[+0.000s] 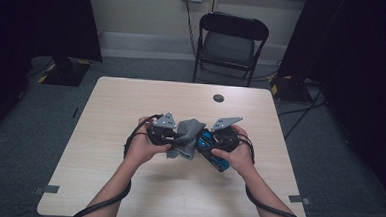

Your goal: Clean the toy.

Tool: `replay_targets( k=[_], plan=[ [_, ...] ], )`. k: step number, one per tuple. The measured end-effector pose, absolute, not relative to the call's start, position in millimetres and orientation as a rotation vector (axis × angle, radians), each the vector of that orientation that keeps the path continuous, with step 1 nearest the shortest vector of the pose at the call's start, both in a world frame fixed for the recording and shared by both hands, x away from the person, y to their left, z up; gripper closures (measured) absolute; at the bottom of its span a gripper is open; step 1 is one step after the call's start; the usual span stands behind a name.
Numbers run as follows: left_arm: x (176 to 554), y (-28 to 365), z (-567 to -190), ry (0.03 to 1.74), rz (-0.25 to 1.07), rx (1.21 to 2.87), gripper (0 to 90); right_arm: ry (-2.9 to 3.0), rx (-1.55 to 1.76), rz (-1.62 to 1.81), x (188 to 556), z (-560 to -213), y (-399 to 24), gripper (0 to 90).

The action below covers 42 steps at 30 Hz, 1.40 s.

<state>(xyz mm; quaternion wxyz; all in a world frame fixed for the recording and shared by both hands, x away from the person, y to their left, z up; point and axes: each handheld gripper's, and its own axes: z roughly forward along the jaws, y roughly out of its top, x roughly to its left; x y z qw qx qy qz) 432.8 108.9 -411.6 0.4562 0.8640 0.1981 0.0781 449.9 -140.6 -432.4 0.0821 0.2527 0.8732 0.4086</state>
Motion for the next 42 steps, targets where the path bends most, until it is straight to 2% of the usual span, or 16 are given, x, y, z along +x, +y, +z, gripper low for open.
replay_targets(
  k=[30, 42],
  plan=[
    [404.1, 110.9, -434.3, 0.445, 0.108, 2.170, 75.3, 2.502, 0.909, 1.220, 467.7, -421.3, -163.2, 25.5],
    [422.8, 120.2, -431.2, 0.601, 0.263, 2.153, 75.3, 2.498, 0.880, 1.262, 458.9, -415.6, -162.2, 25.5]
  ],
)
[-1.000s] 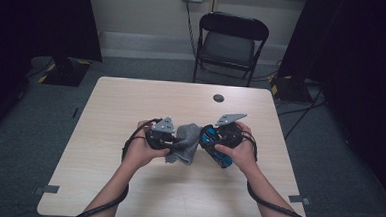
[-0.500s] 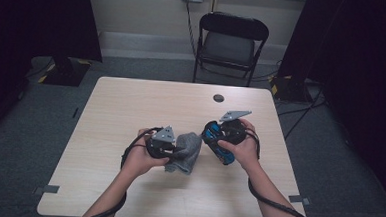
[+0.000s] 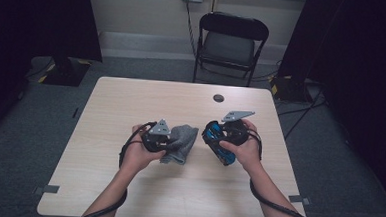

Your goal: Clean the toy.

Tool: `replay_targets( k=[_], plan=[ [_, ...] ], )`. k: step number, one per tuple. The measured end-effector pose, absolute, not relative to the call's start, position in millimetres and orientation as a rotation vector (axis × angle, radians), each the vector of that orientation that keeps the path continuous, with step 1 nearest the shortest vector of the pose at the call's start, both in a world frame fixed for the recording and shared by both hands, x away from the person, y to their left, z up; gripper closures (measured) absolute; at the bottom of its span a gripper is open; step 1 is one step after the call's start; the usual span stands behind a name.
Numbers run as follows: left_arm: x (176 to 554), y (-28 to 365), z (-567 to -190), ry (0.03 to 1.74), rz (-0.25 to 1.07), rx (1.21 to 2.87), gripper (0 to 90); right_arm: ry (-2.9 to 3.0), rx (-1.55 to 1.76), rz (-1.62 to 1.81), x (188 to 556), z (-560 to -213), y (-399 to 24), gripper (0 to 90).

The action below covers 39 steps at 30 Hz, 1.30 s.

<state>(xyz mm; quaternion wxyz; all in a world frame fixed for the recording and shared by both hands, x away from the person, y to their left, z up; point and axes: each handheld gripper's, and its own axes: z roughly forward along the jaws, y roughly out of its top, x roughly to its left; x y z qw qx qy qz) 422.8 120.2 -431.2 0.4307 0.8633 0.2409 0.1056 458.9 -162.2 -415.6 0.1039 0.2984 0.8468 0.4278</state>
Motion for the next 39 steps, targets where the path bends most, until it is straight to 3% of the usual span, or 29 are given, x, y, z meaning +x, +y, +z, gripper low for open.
replay_targets(
  k=[10, 39],
  plan=[
    [423.3, 91.2, -423.0, 0.538, 0.281, 2.153, 75.4, 2.515, 0.846, 1.246, 453.2, -415.2, -150.0, 25.5],
    [408.4, 62.9, -442.0, 0.492, 0.182, 2.180, 76.0, 2.458, 0.913, 1.302, 462.1, -401.5, -128.3, 25.5]
  ],
)
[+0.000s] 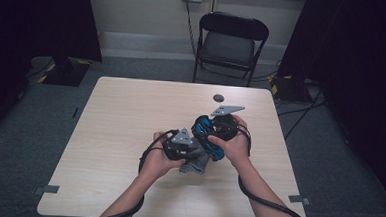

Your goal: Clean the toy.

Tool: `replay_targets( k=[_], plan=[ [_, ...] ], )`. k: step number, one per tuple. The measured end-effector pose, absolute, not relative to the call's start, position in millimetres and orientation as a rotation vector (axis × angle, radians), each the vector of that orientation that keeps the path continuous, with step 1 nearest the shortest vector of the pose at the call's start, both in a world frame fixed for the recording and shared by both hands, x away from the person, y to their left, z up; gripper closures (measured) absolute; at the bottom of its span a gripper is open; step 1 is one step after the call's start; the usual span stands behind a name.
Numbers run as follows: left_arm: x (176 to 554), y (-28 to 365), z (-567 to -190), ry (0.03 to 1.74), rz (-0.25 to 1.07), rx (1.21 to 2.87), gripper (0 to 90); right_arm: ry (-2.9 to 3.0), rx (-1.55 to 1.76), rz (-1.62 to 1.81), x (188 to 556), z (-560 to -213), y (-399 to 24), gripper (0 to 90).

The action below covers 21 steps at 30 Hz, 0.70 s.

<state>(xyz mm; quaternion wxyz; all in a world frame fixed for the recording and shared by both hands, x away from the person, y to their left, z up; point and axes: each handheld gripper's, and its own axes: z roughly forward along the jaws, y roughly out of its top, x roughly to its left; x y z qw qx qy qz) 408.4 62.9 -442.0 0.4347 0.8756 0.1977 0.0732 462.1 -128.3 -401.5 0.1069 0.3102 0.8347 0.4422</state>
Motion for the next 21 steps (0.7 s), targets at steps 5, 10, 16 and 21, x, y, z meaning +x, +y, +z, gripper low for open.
replay_targets(
  k=[5, 10, 16, 21],
  plan=[
    [404.7, 58.1, -445.7, 0.454, 0.176, 2.204, 76.0, 2.457, 0.920, 1.305, 465.4, -399.3, -125.0, 25.5],
    [401.4, 52.0, -450.1, 0.427, 0.170, 2.216, 76.0, 2.449, 0.951, 1.316, 468.8, -397.2, -123.2, 25.5],
    [398.5, 44.3, -455.2, 0.402, 0.150, 2.220, 75.9, 2.446, 0.959, 1.315, 471.4, -394.0, -120.8, 25.5],
    [396.1, 40.4, -457.7, 0.380, 0.139, 2.226, 75.9, 2.442, 0.968, 1.317, 473.0, -392.5, -120.8, 25.5]
  ],
)
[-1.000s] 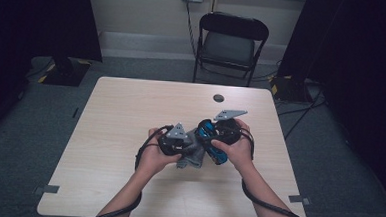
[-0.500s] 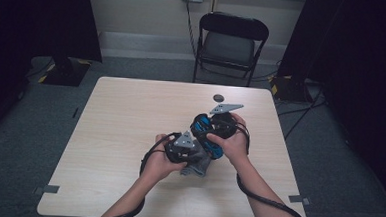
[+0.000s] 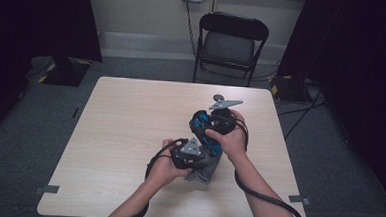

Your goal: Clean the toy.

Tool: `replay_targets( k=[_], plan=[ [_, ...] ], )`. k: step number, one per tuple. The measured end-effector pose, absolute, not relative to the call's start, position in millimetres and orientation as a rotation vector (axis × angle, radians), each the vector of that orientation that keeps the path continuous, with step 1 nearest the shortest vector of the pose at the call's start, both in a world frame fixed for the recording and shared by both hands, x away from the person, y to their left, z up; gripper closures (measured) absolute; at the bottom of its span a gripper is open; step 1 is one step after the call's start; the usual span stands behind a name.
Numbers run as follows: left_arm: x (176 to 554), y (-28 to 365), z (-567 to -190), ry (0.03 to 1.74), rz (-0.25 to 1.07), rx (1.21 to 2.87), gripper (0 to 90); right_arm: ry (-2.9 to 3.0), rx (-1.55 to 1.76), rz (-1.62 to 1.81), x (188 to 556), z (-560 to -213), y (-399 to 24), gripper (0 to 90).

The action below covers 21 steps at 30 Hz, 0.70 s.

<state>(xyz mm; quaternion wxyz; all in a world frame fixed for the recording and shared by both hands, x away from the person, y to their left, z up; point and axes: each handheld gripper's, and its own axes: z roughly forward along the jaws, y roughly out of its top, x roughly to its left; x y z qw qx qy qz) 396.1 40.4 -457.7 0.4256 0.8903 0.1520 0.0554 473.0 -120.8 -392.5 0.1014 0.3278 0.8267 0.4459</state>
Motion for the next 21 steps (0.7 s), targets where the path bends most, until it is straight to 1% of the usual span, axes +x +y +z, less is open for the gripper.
replay_targets(
  k=[6, 9, 14, 21],
  plan=[
    [391.7, 40.6, -460.1, 0.351, 0.112, 2.233, 75.8, 2.423, 0.986, 1.335, 475.5, -391.2, -127.7, 25.5],
    [392.4, 46.0, -457.2, 0.352, 0.124, 2.238, 75.8, 2.416, 0.988, 1.335, 475.5, -390.2, -133.7, 25.5],
    [399.1, 63.5, -451.2, 0.402, 0.163, 2.227, 75.8, 2.402, 0.994, 1.347, 473.9, -389.9, -143.8, 25.5],
    [416.7, 90.8, -440.4, 0.516, 0.240, 2.190, 75.7, 2.419, 0.958, 1.348, 464.6, -391.9, -147.5, 25.5]
  ],
)
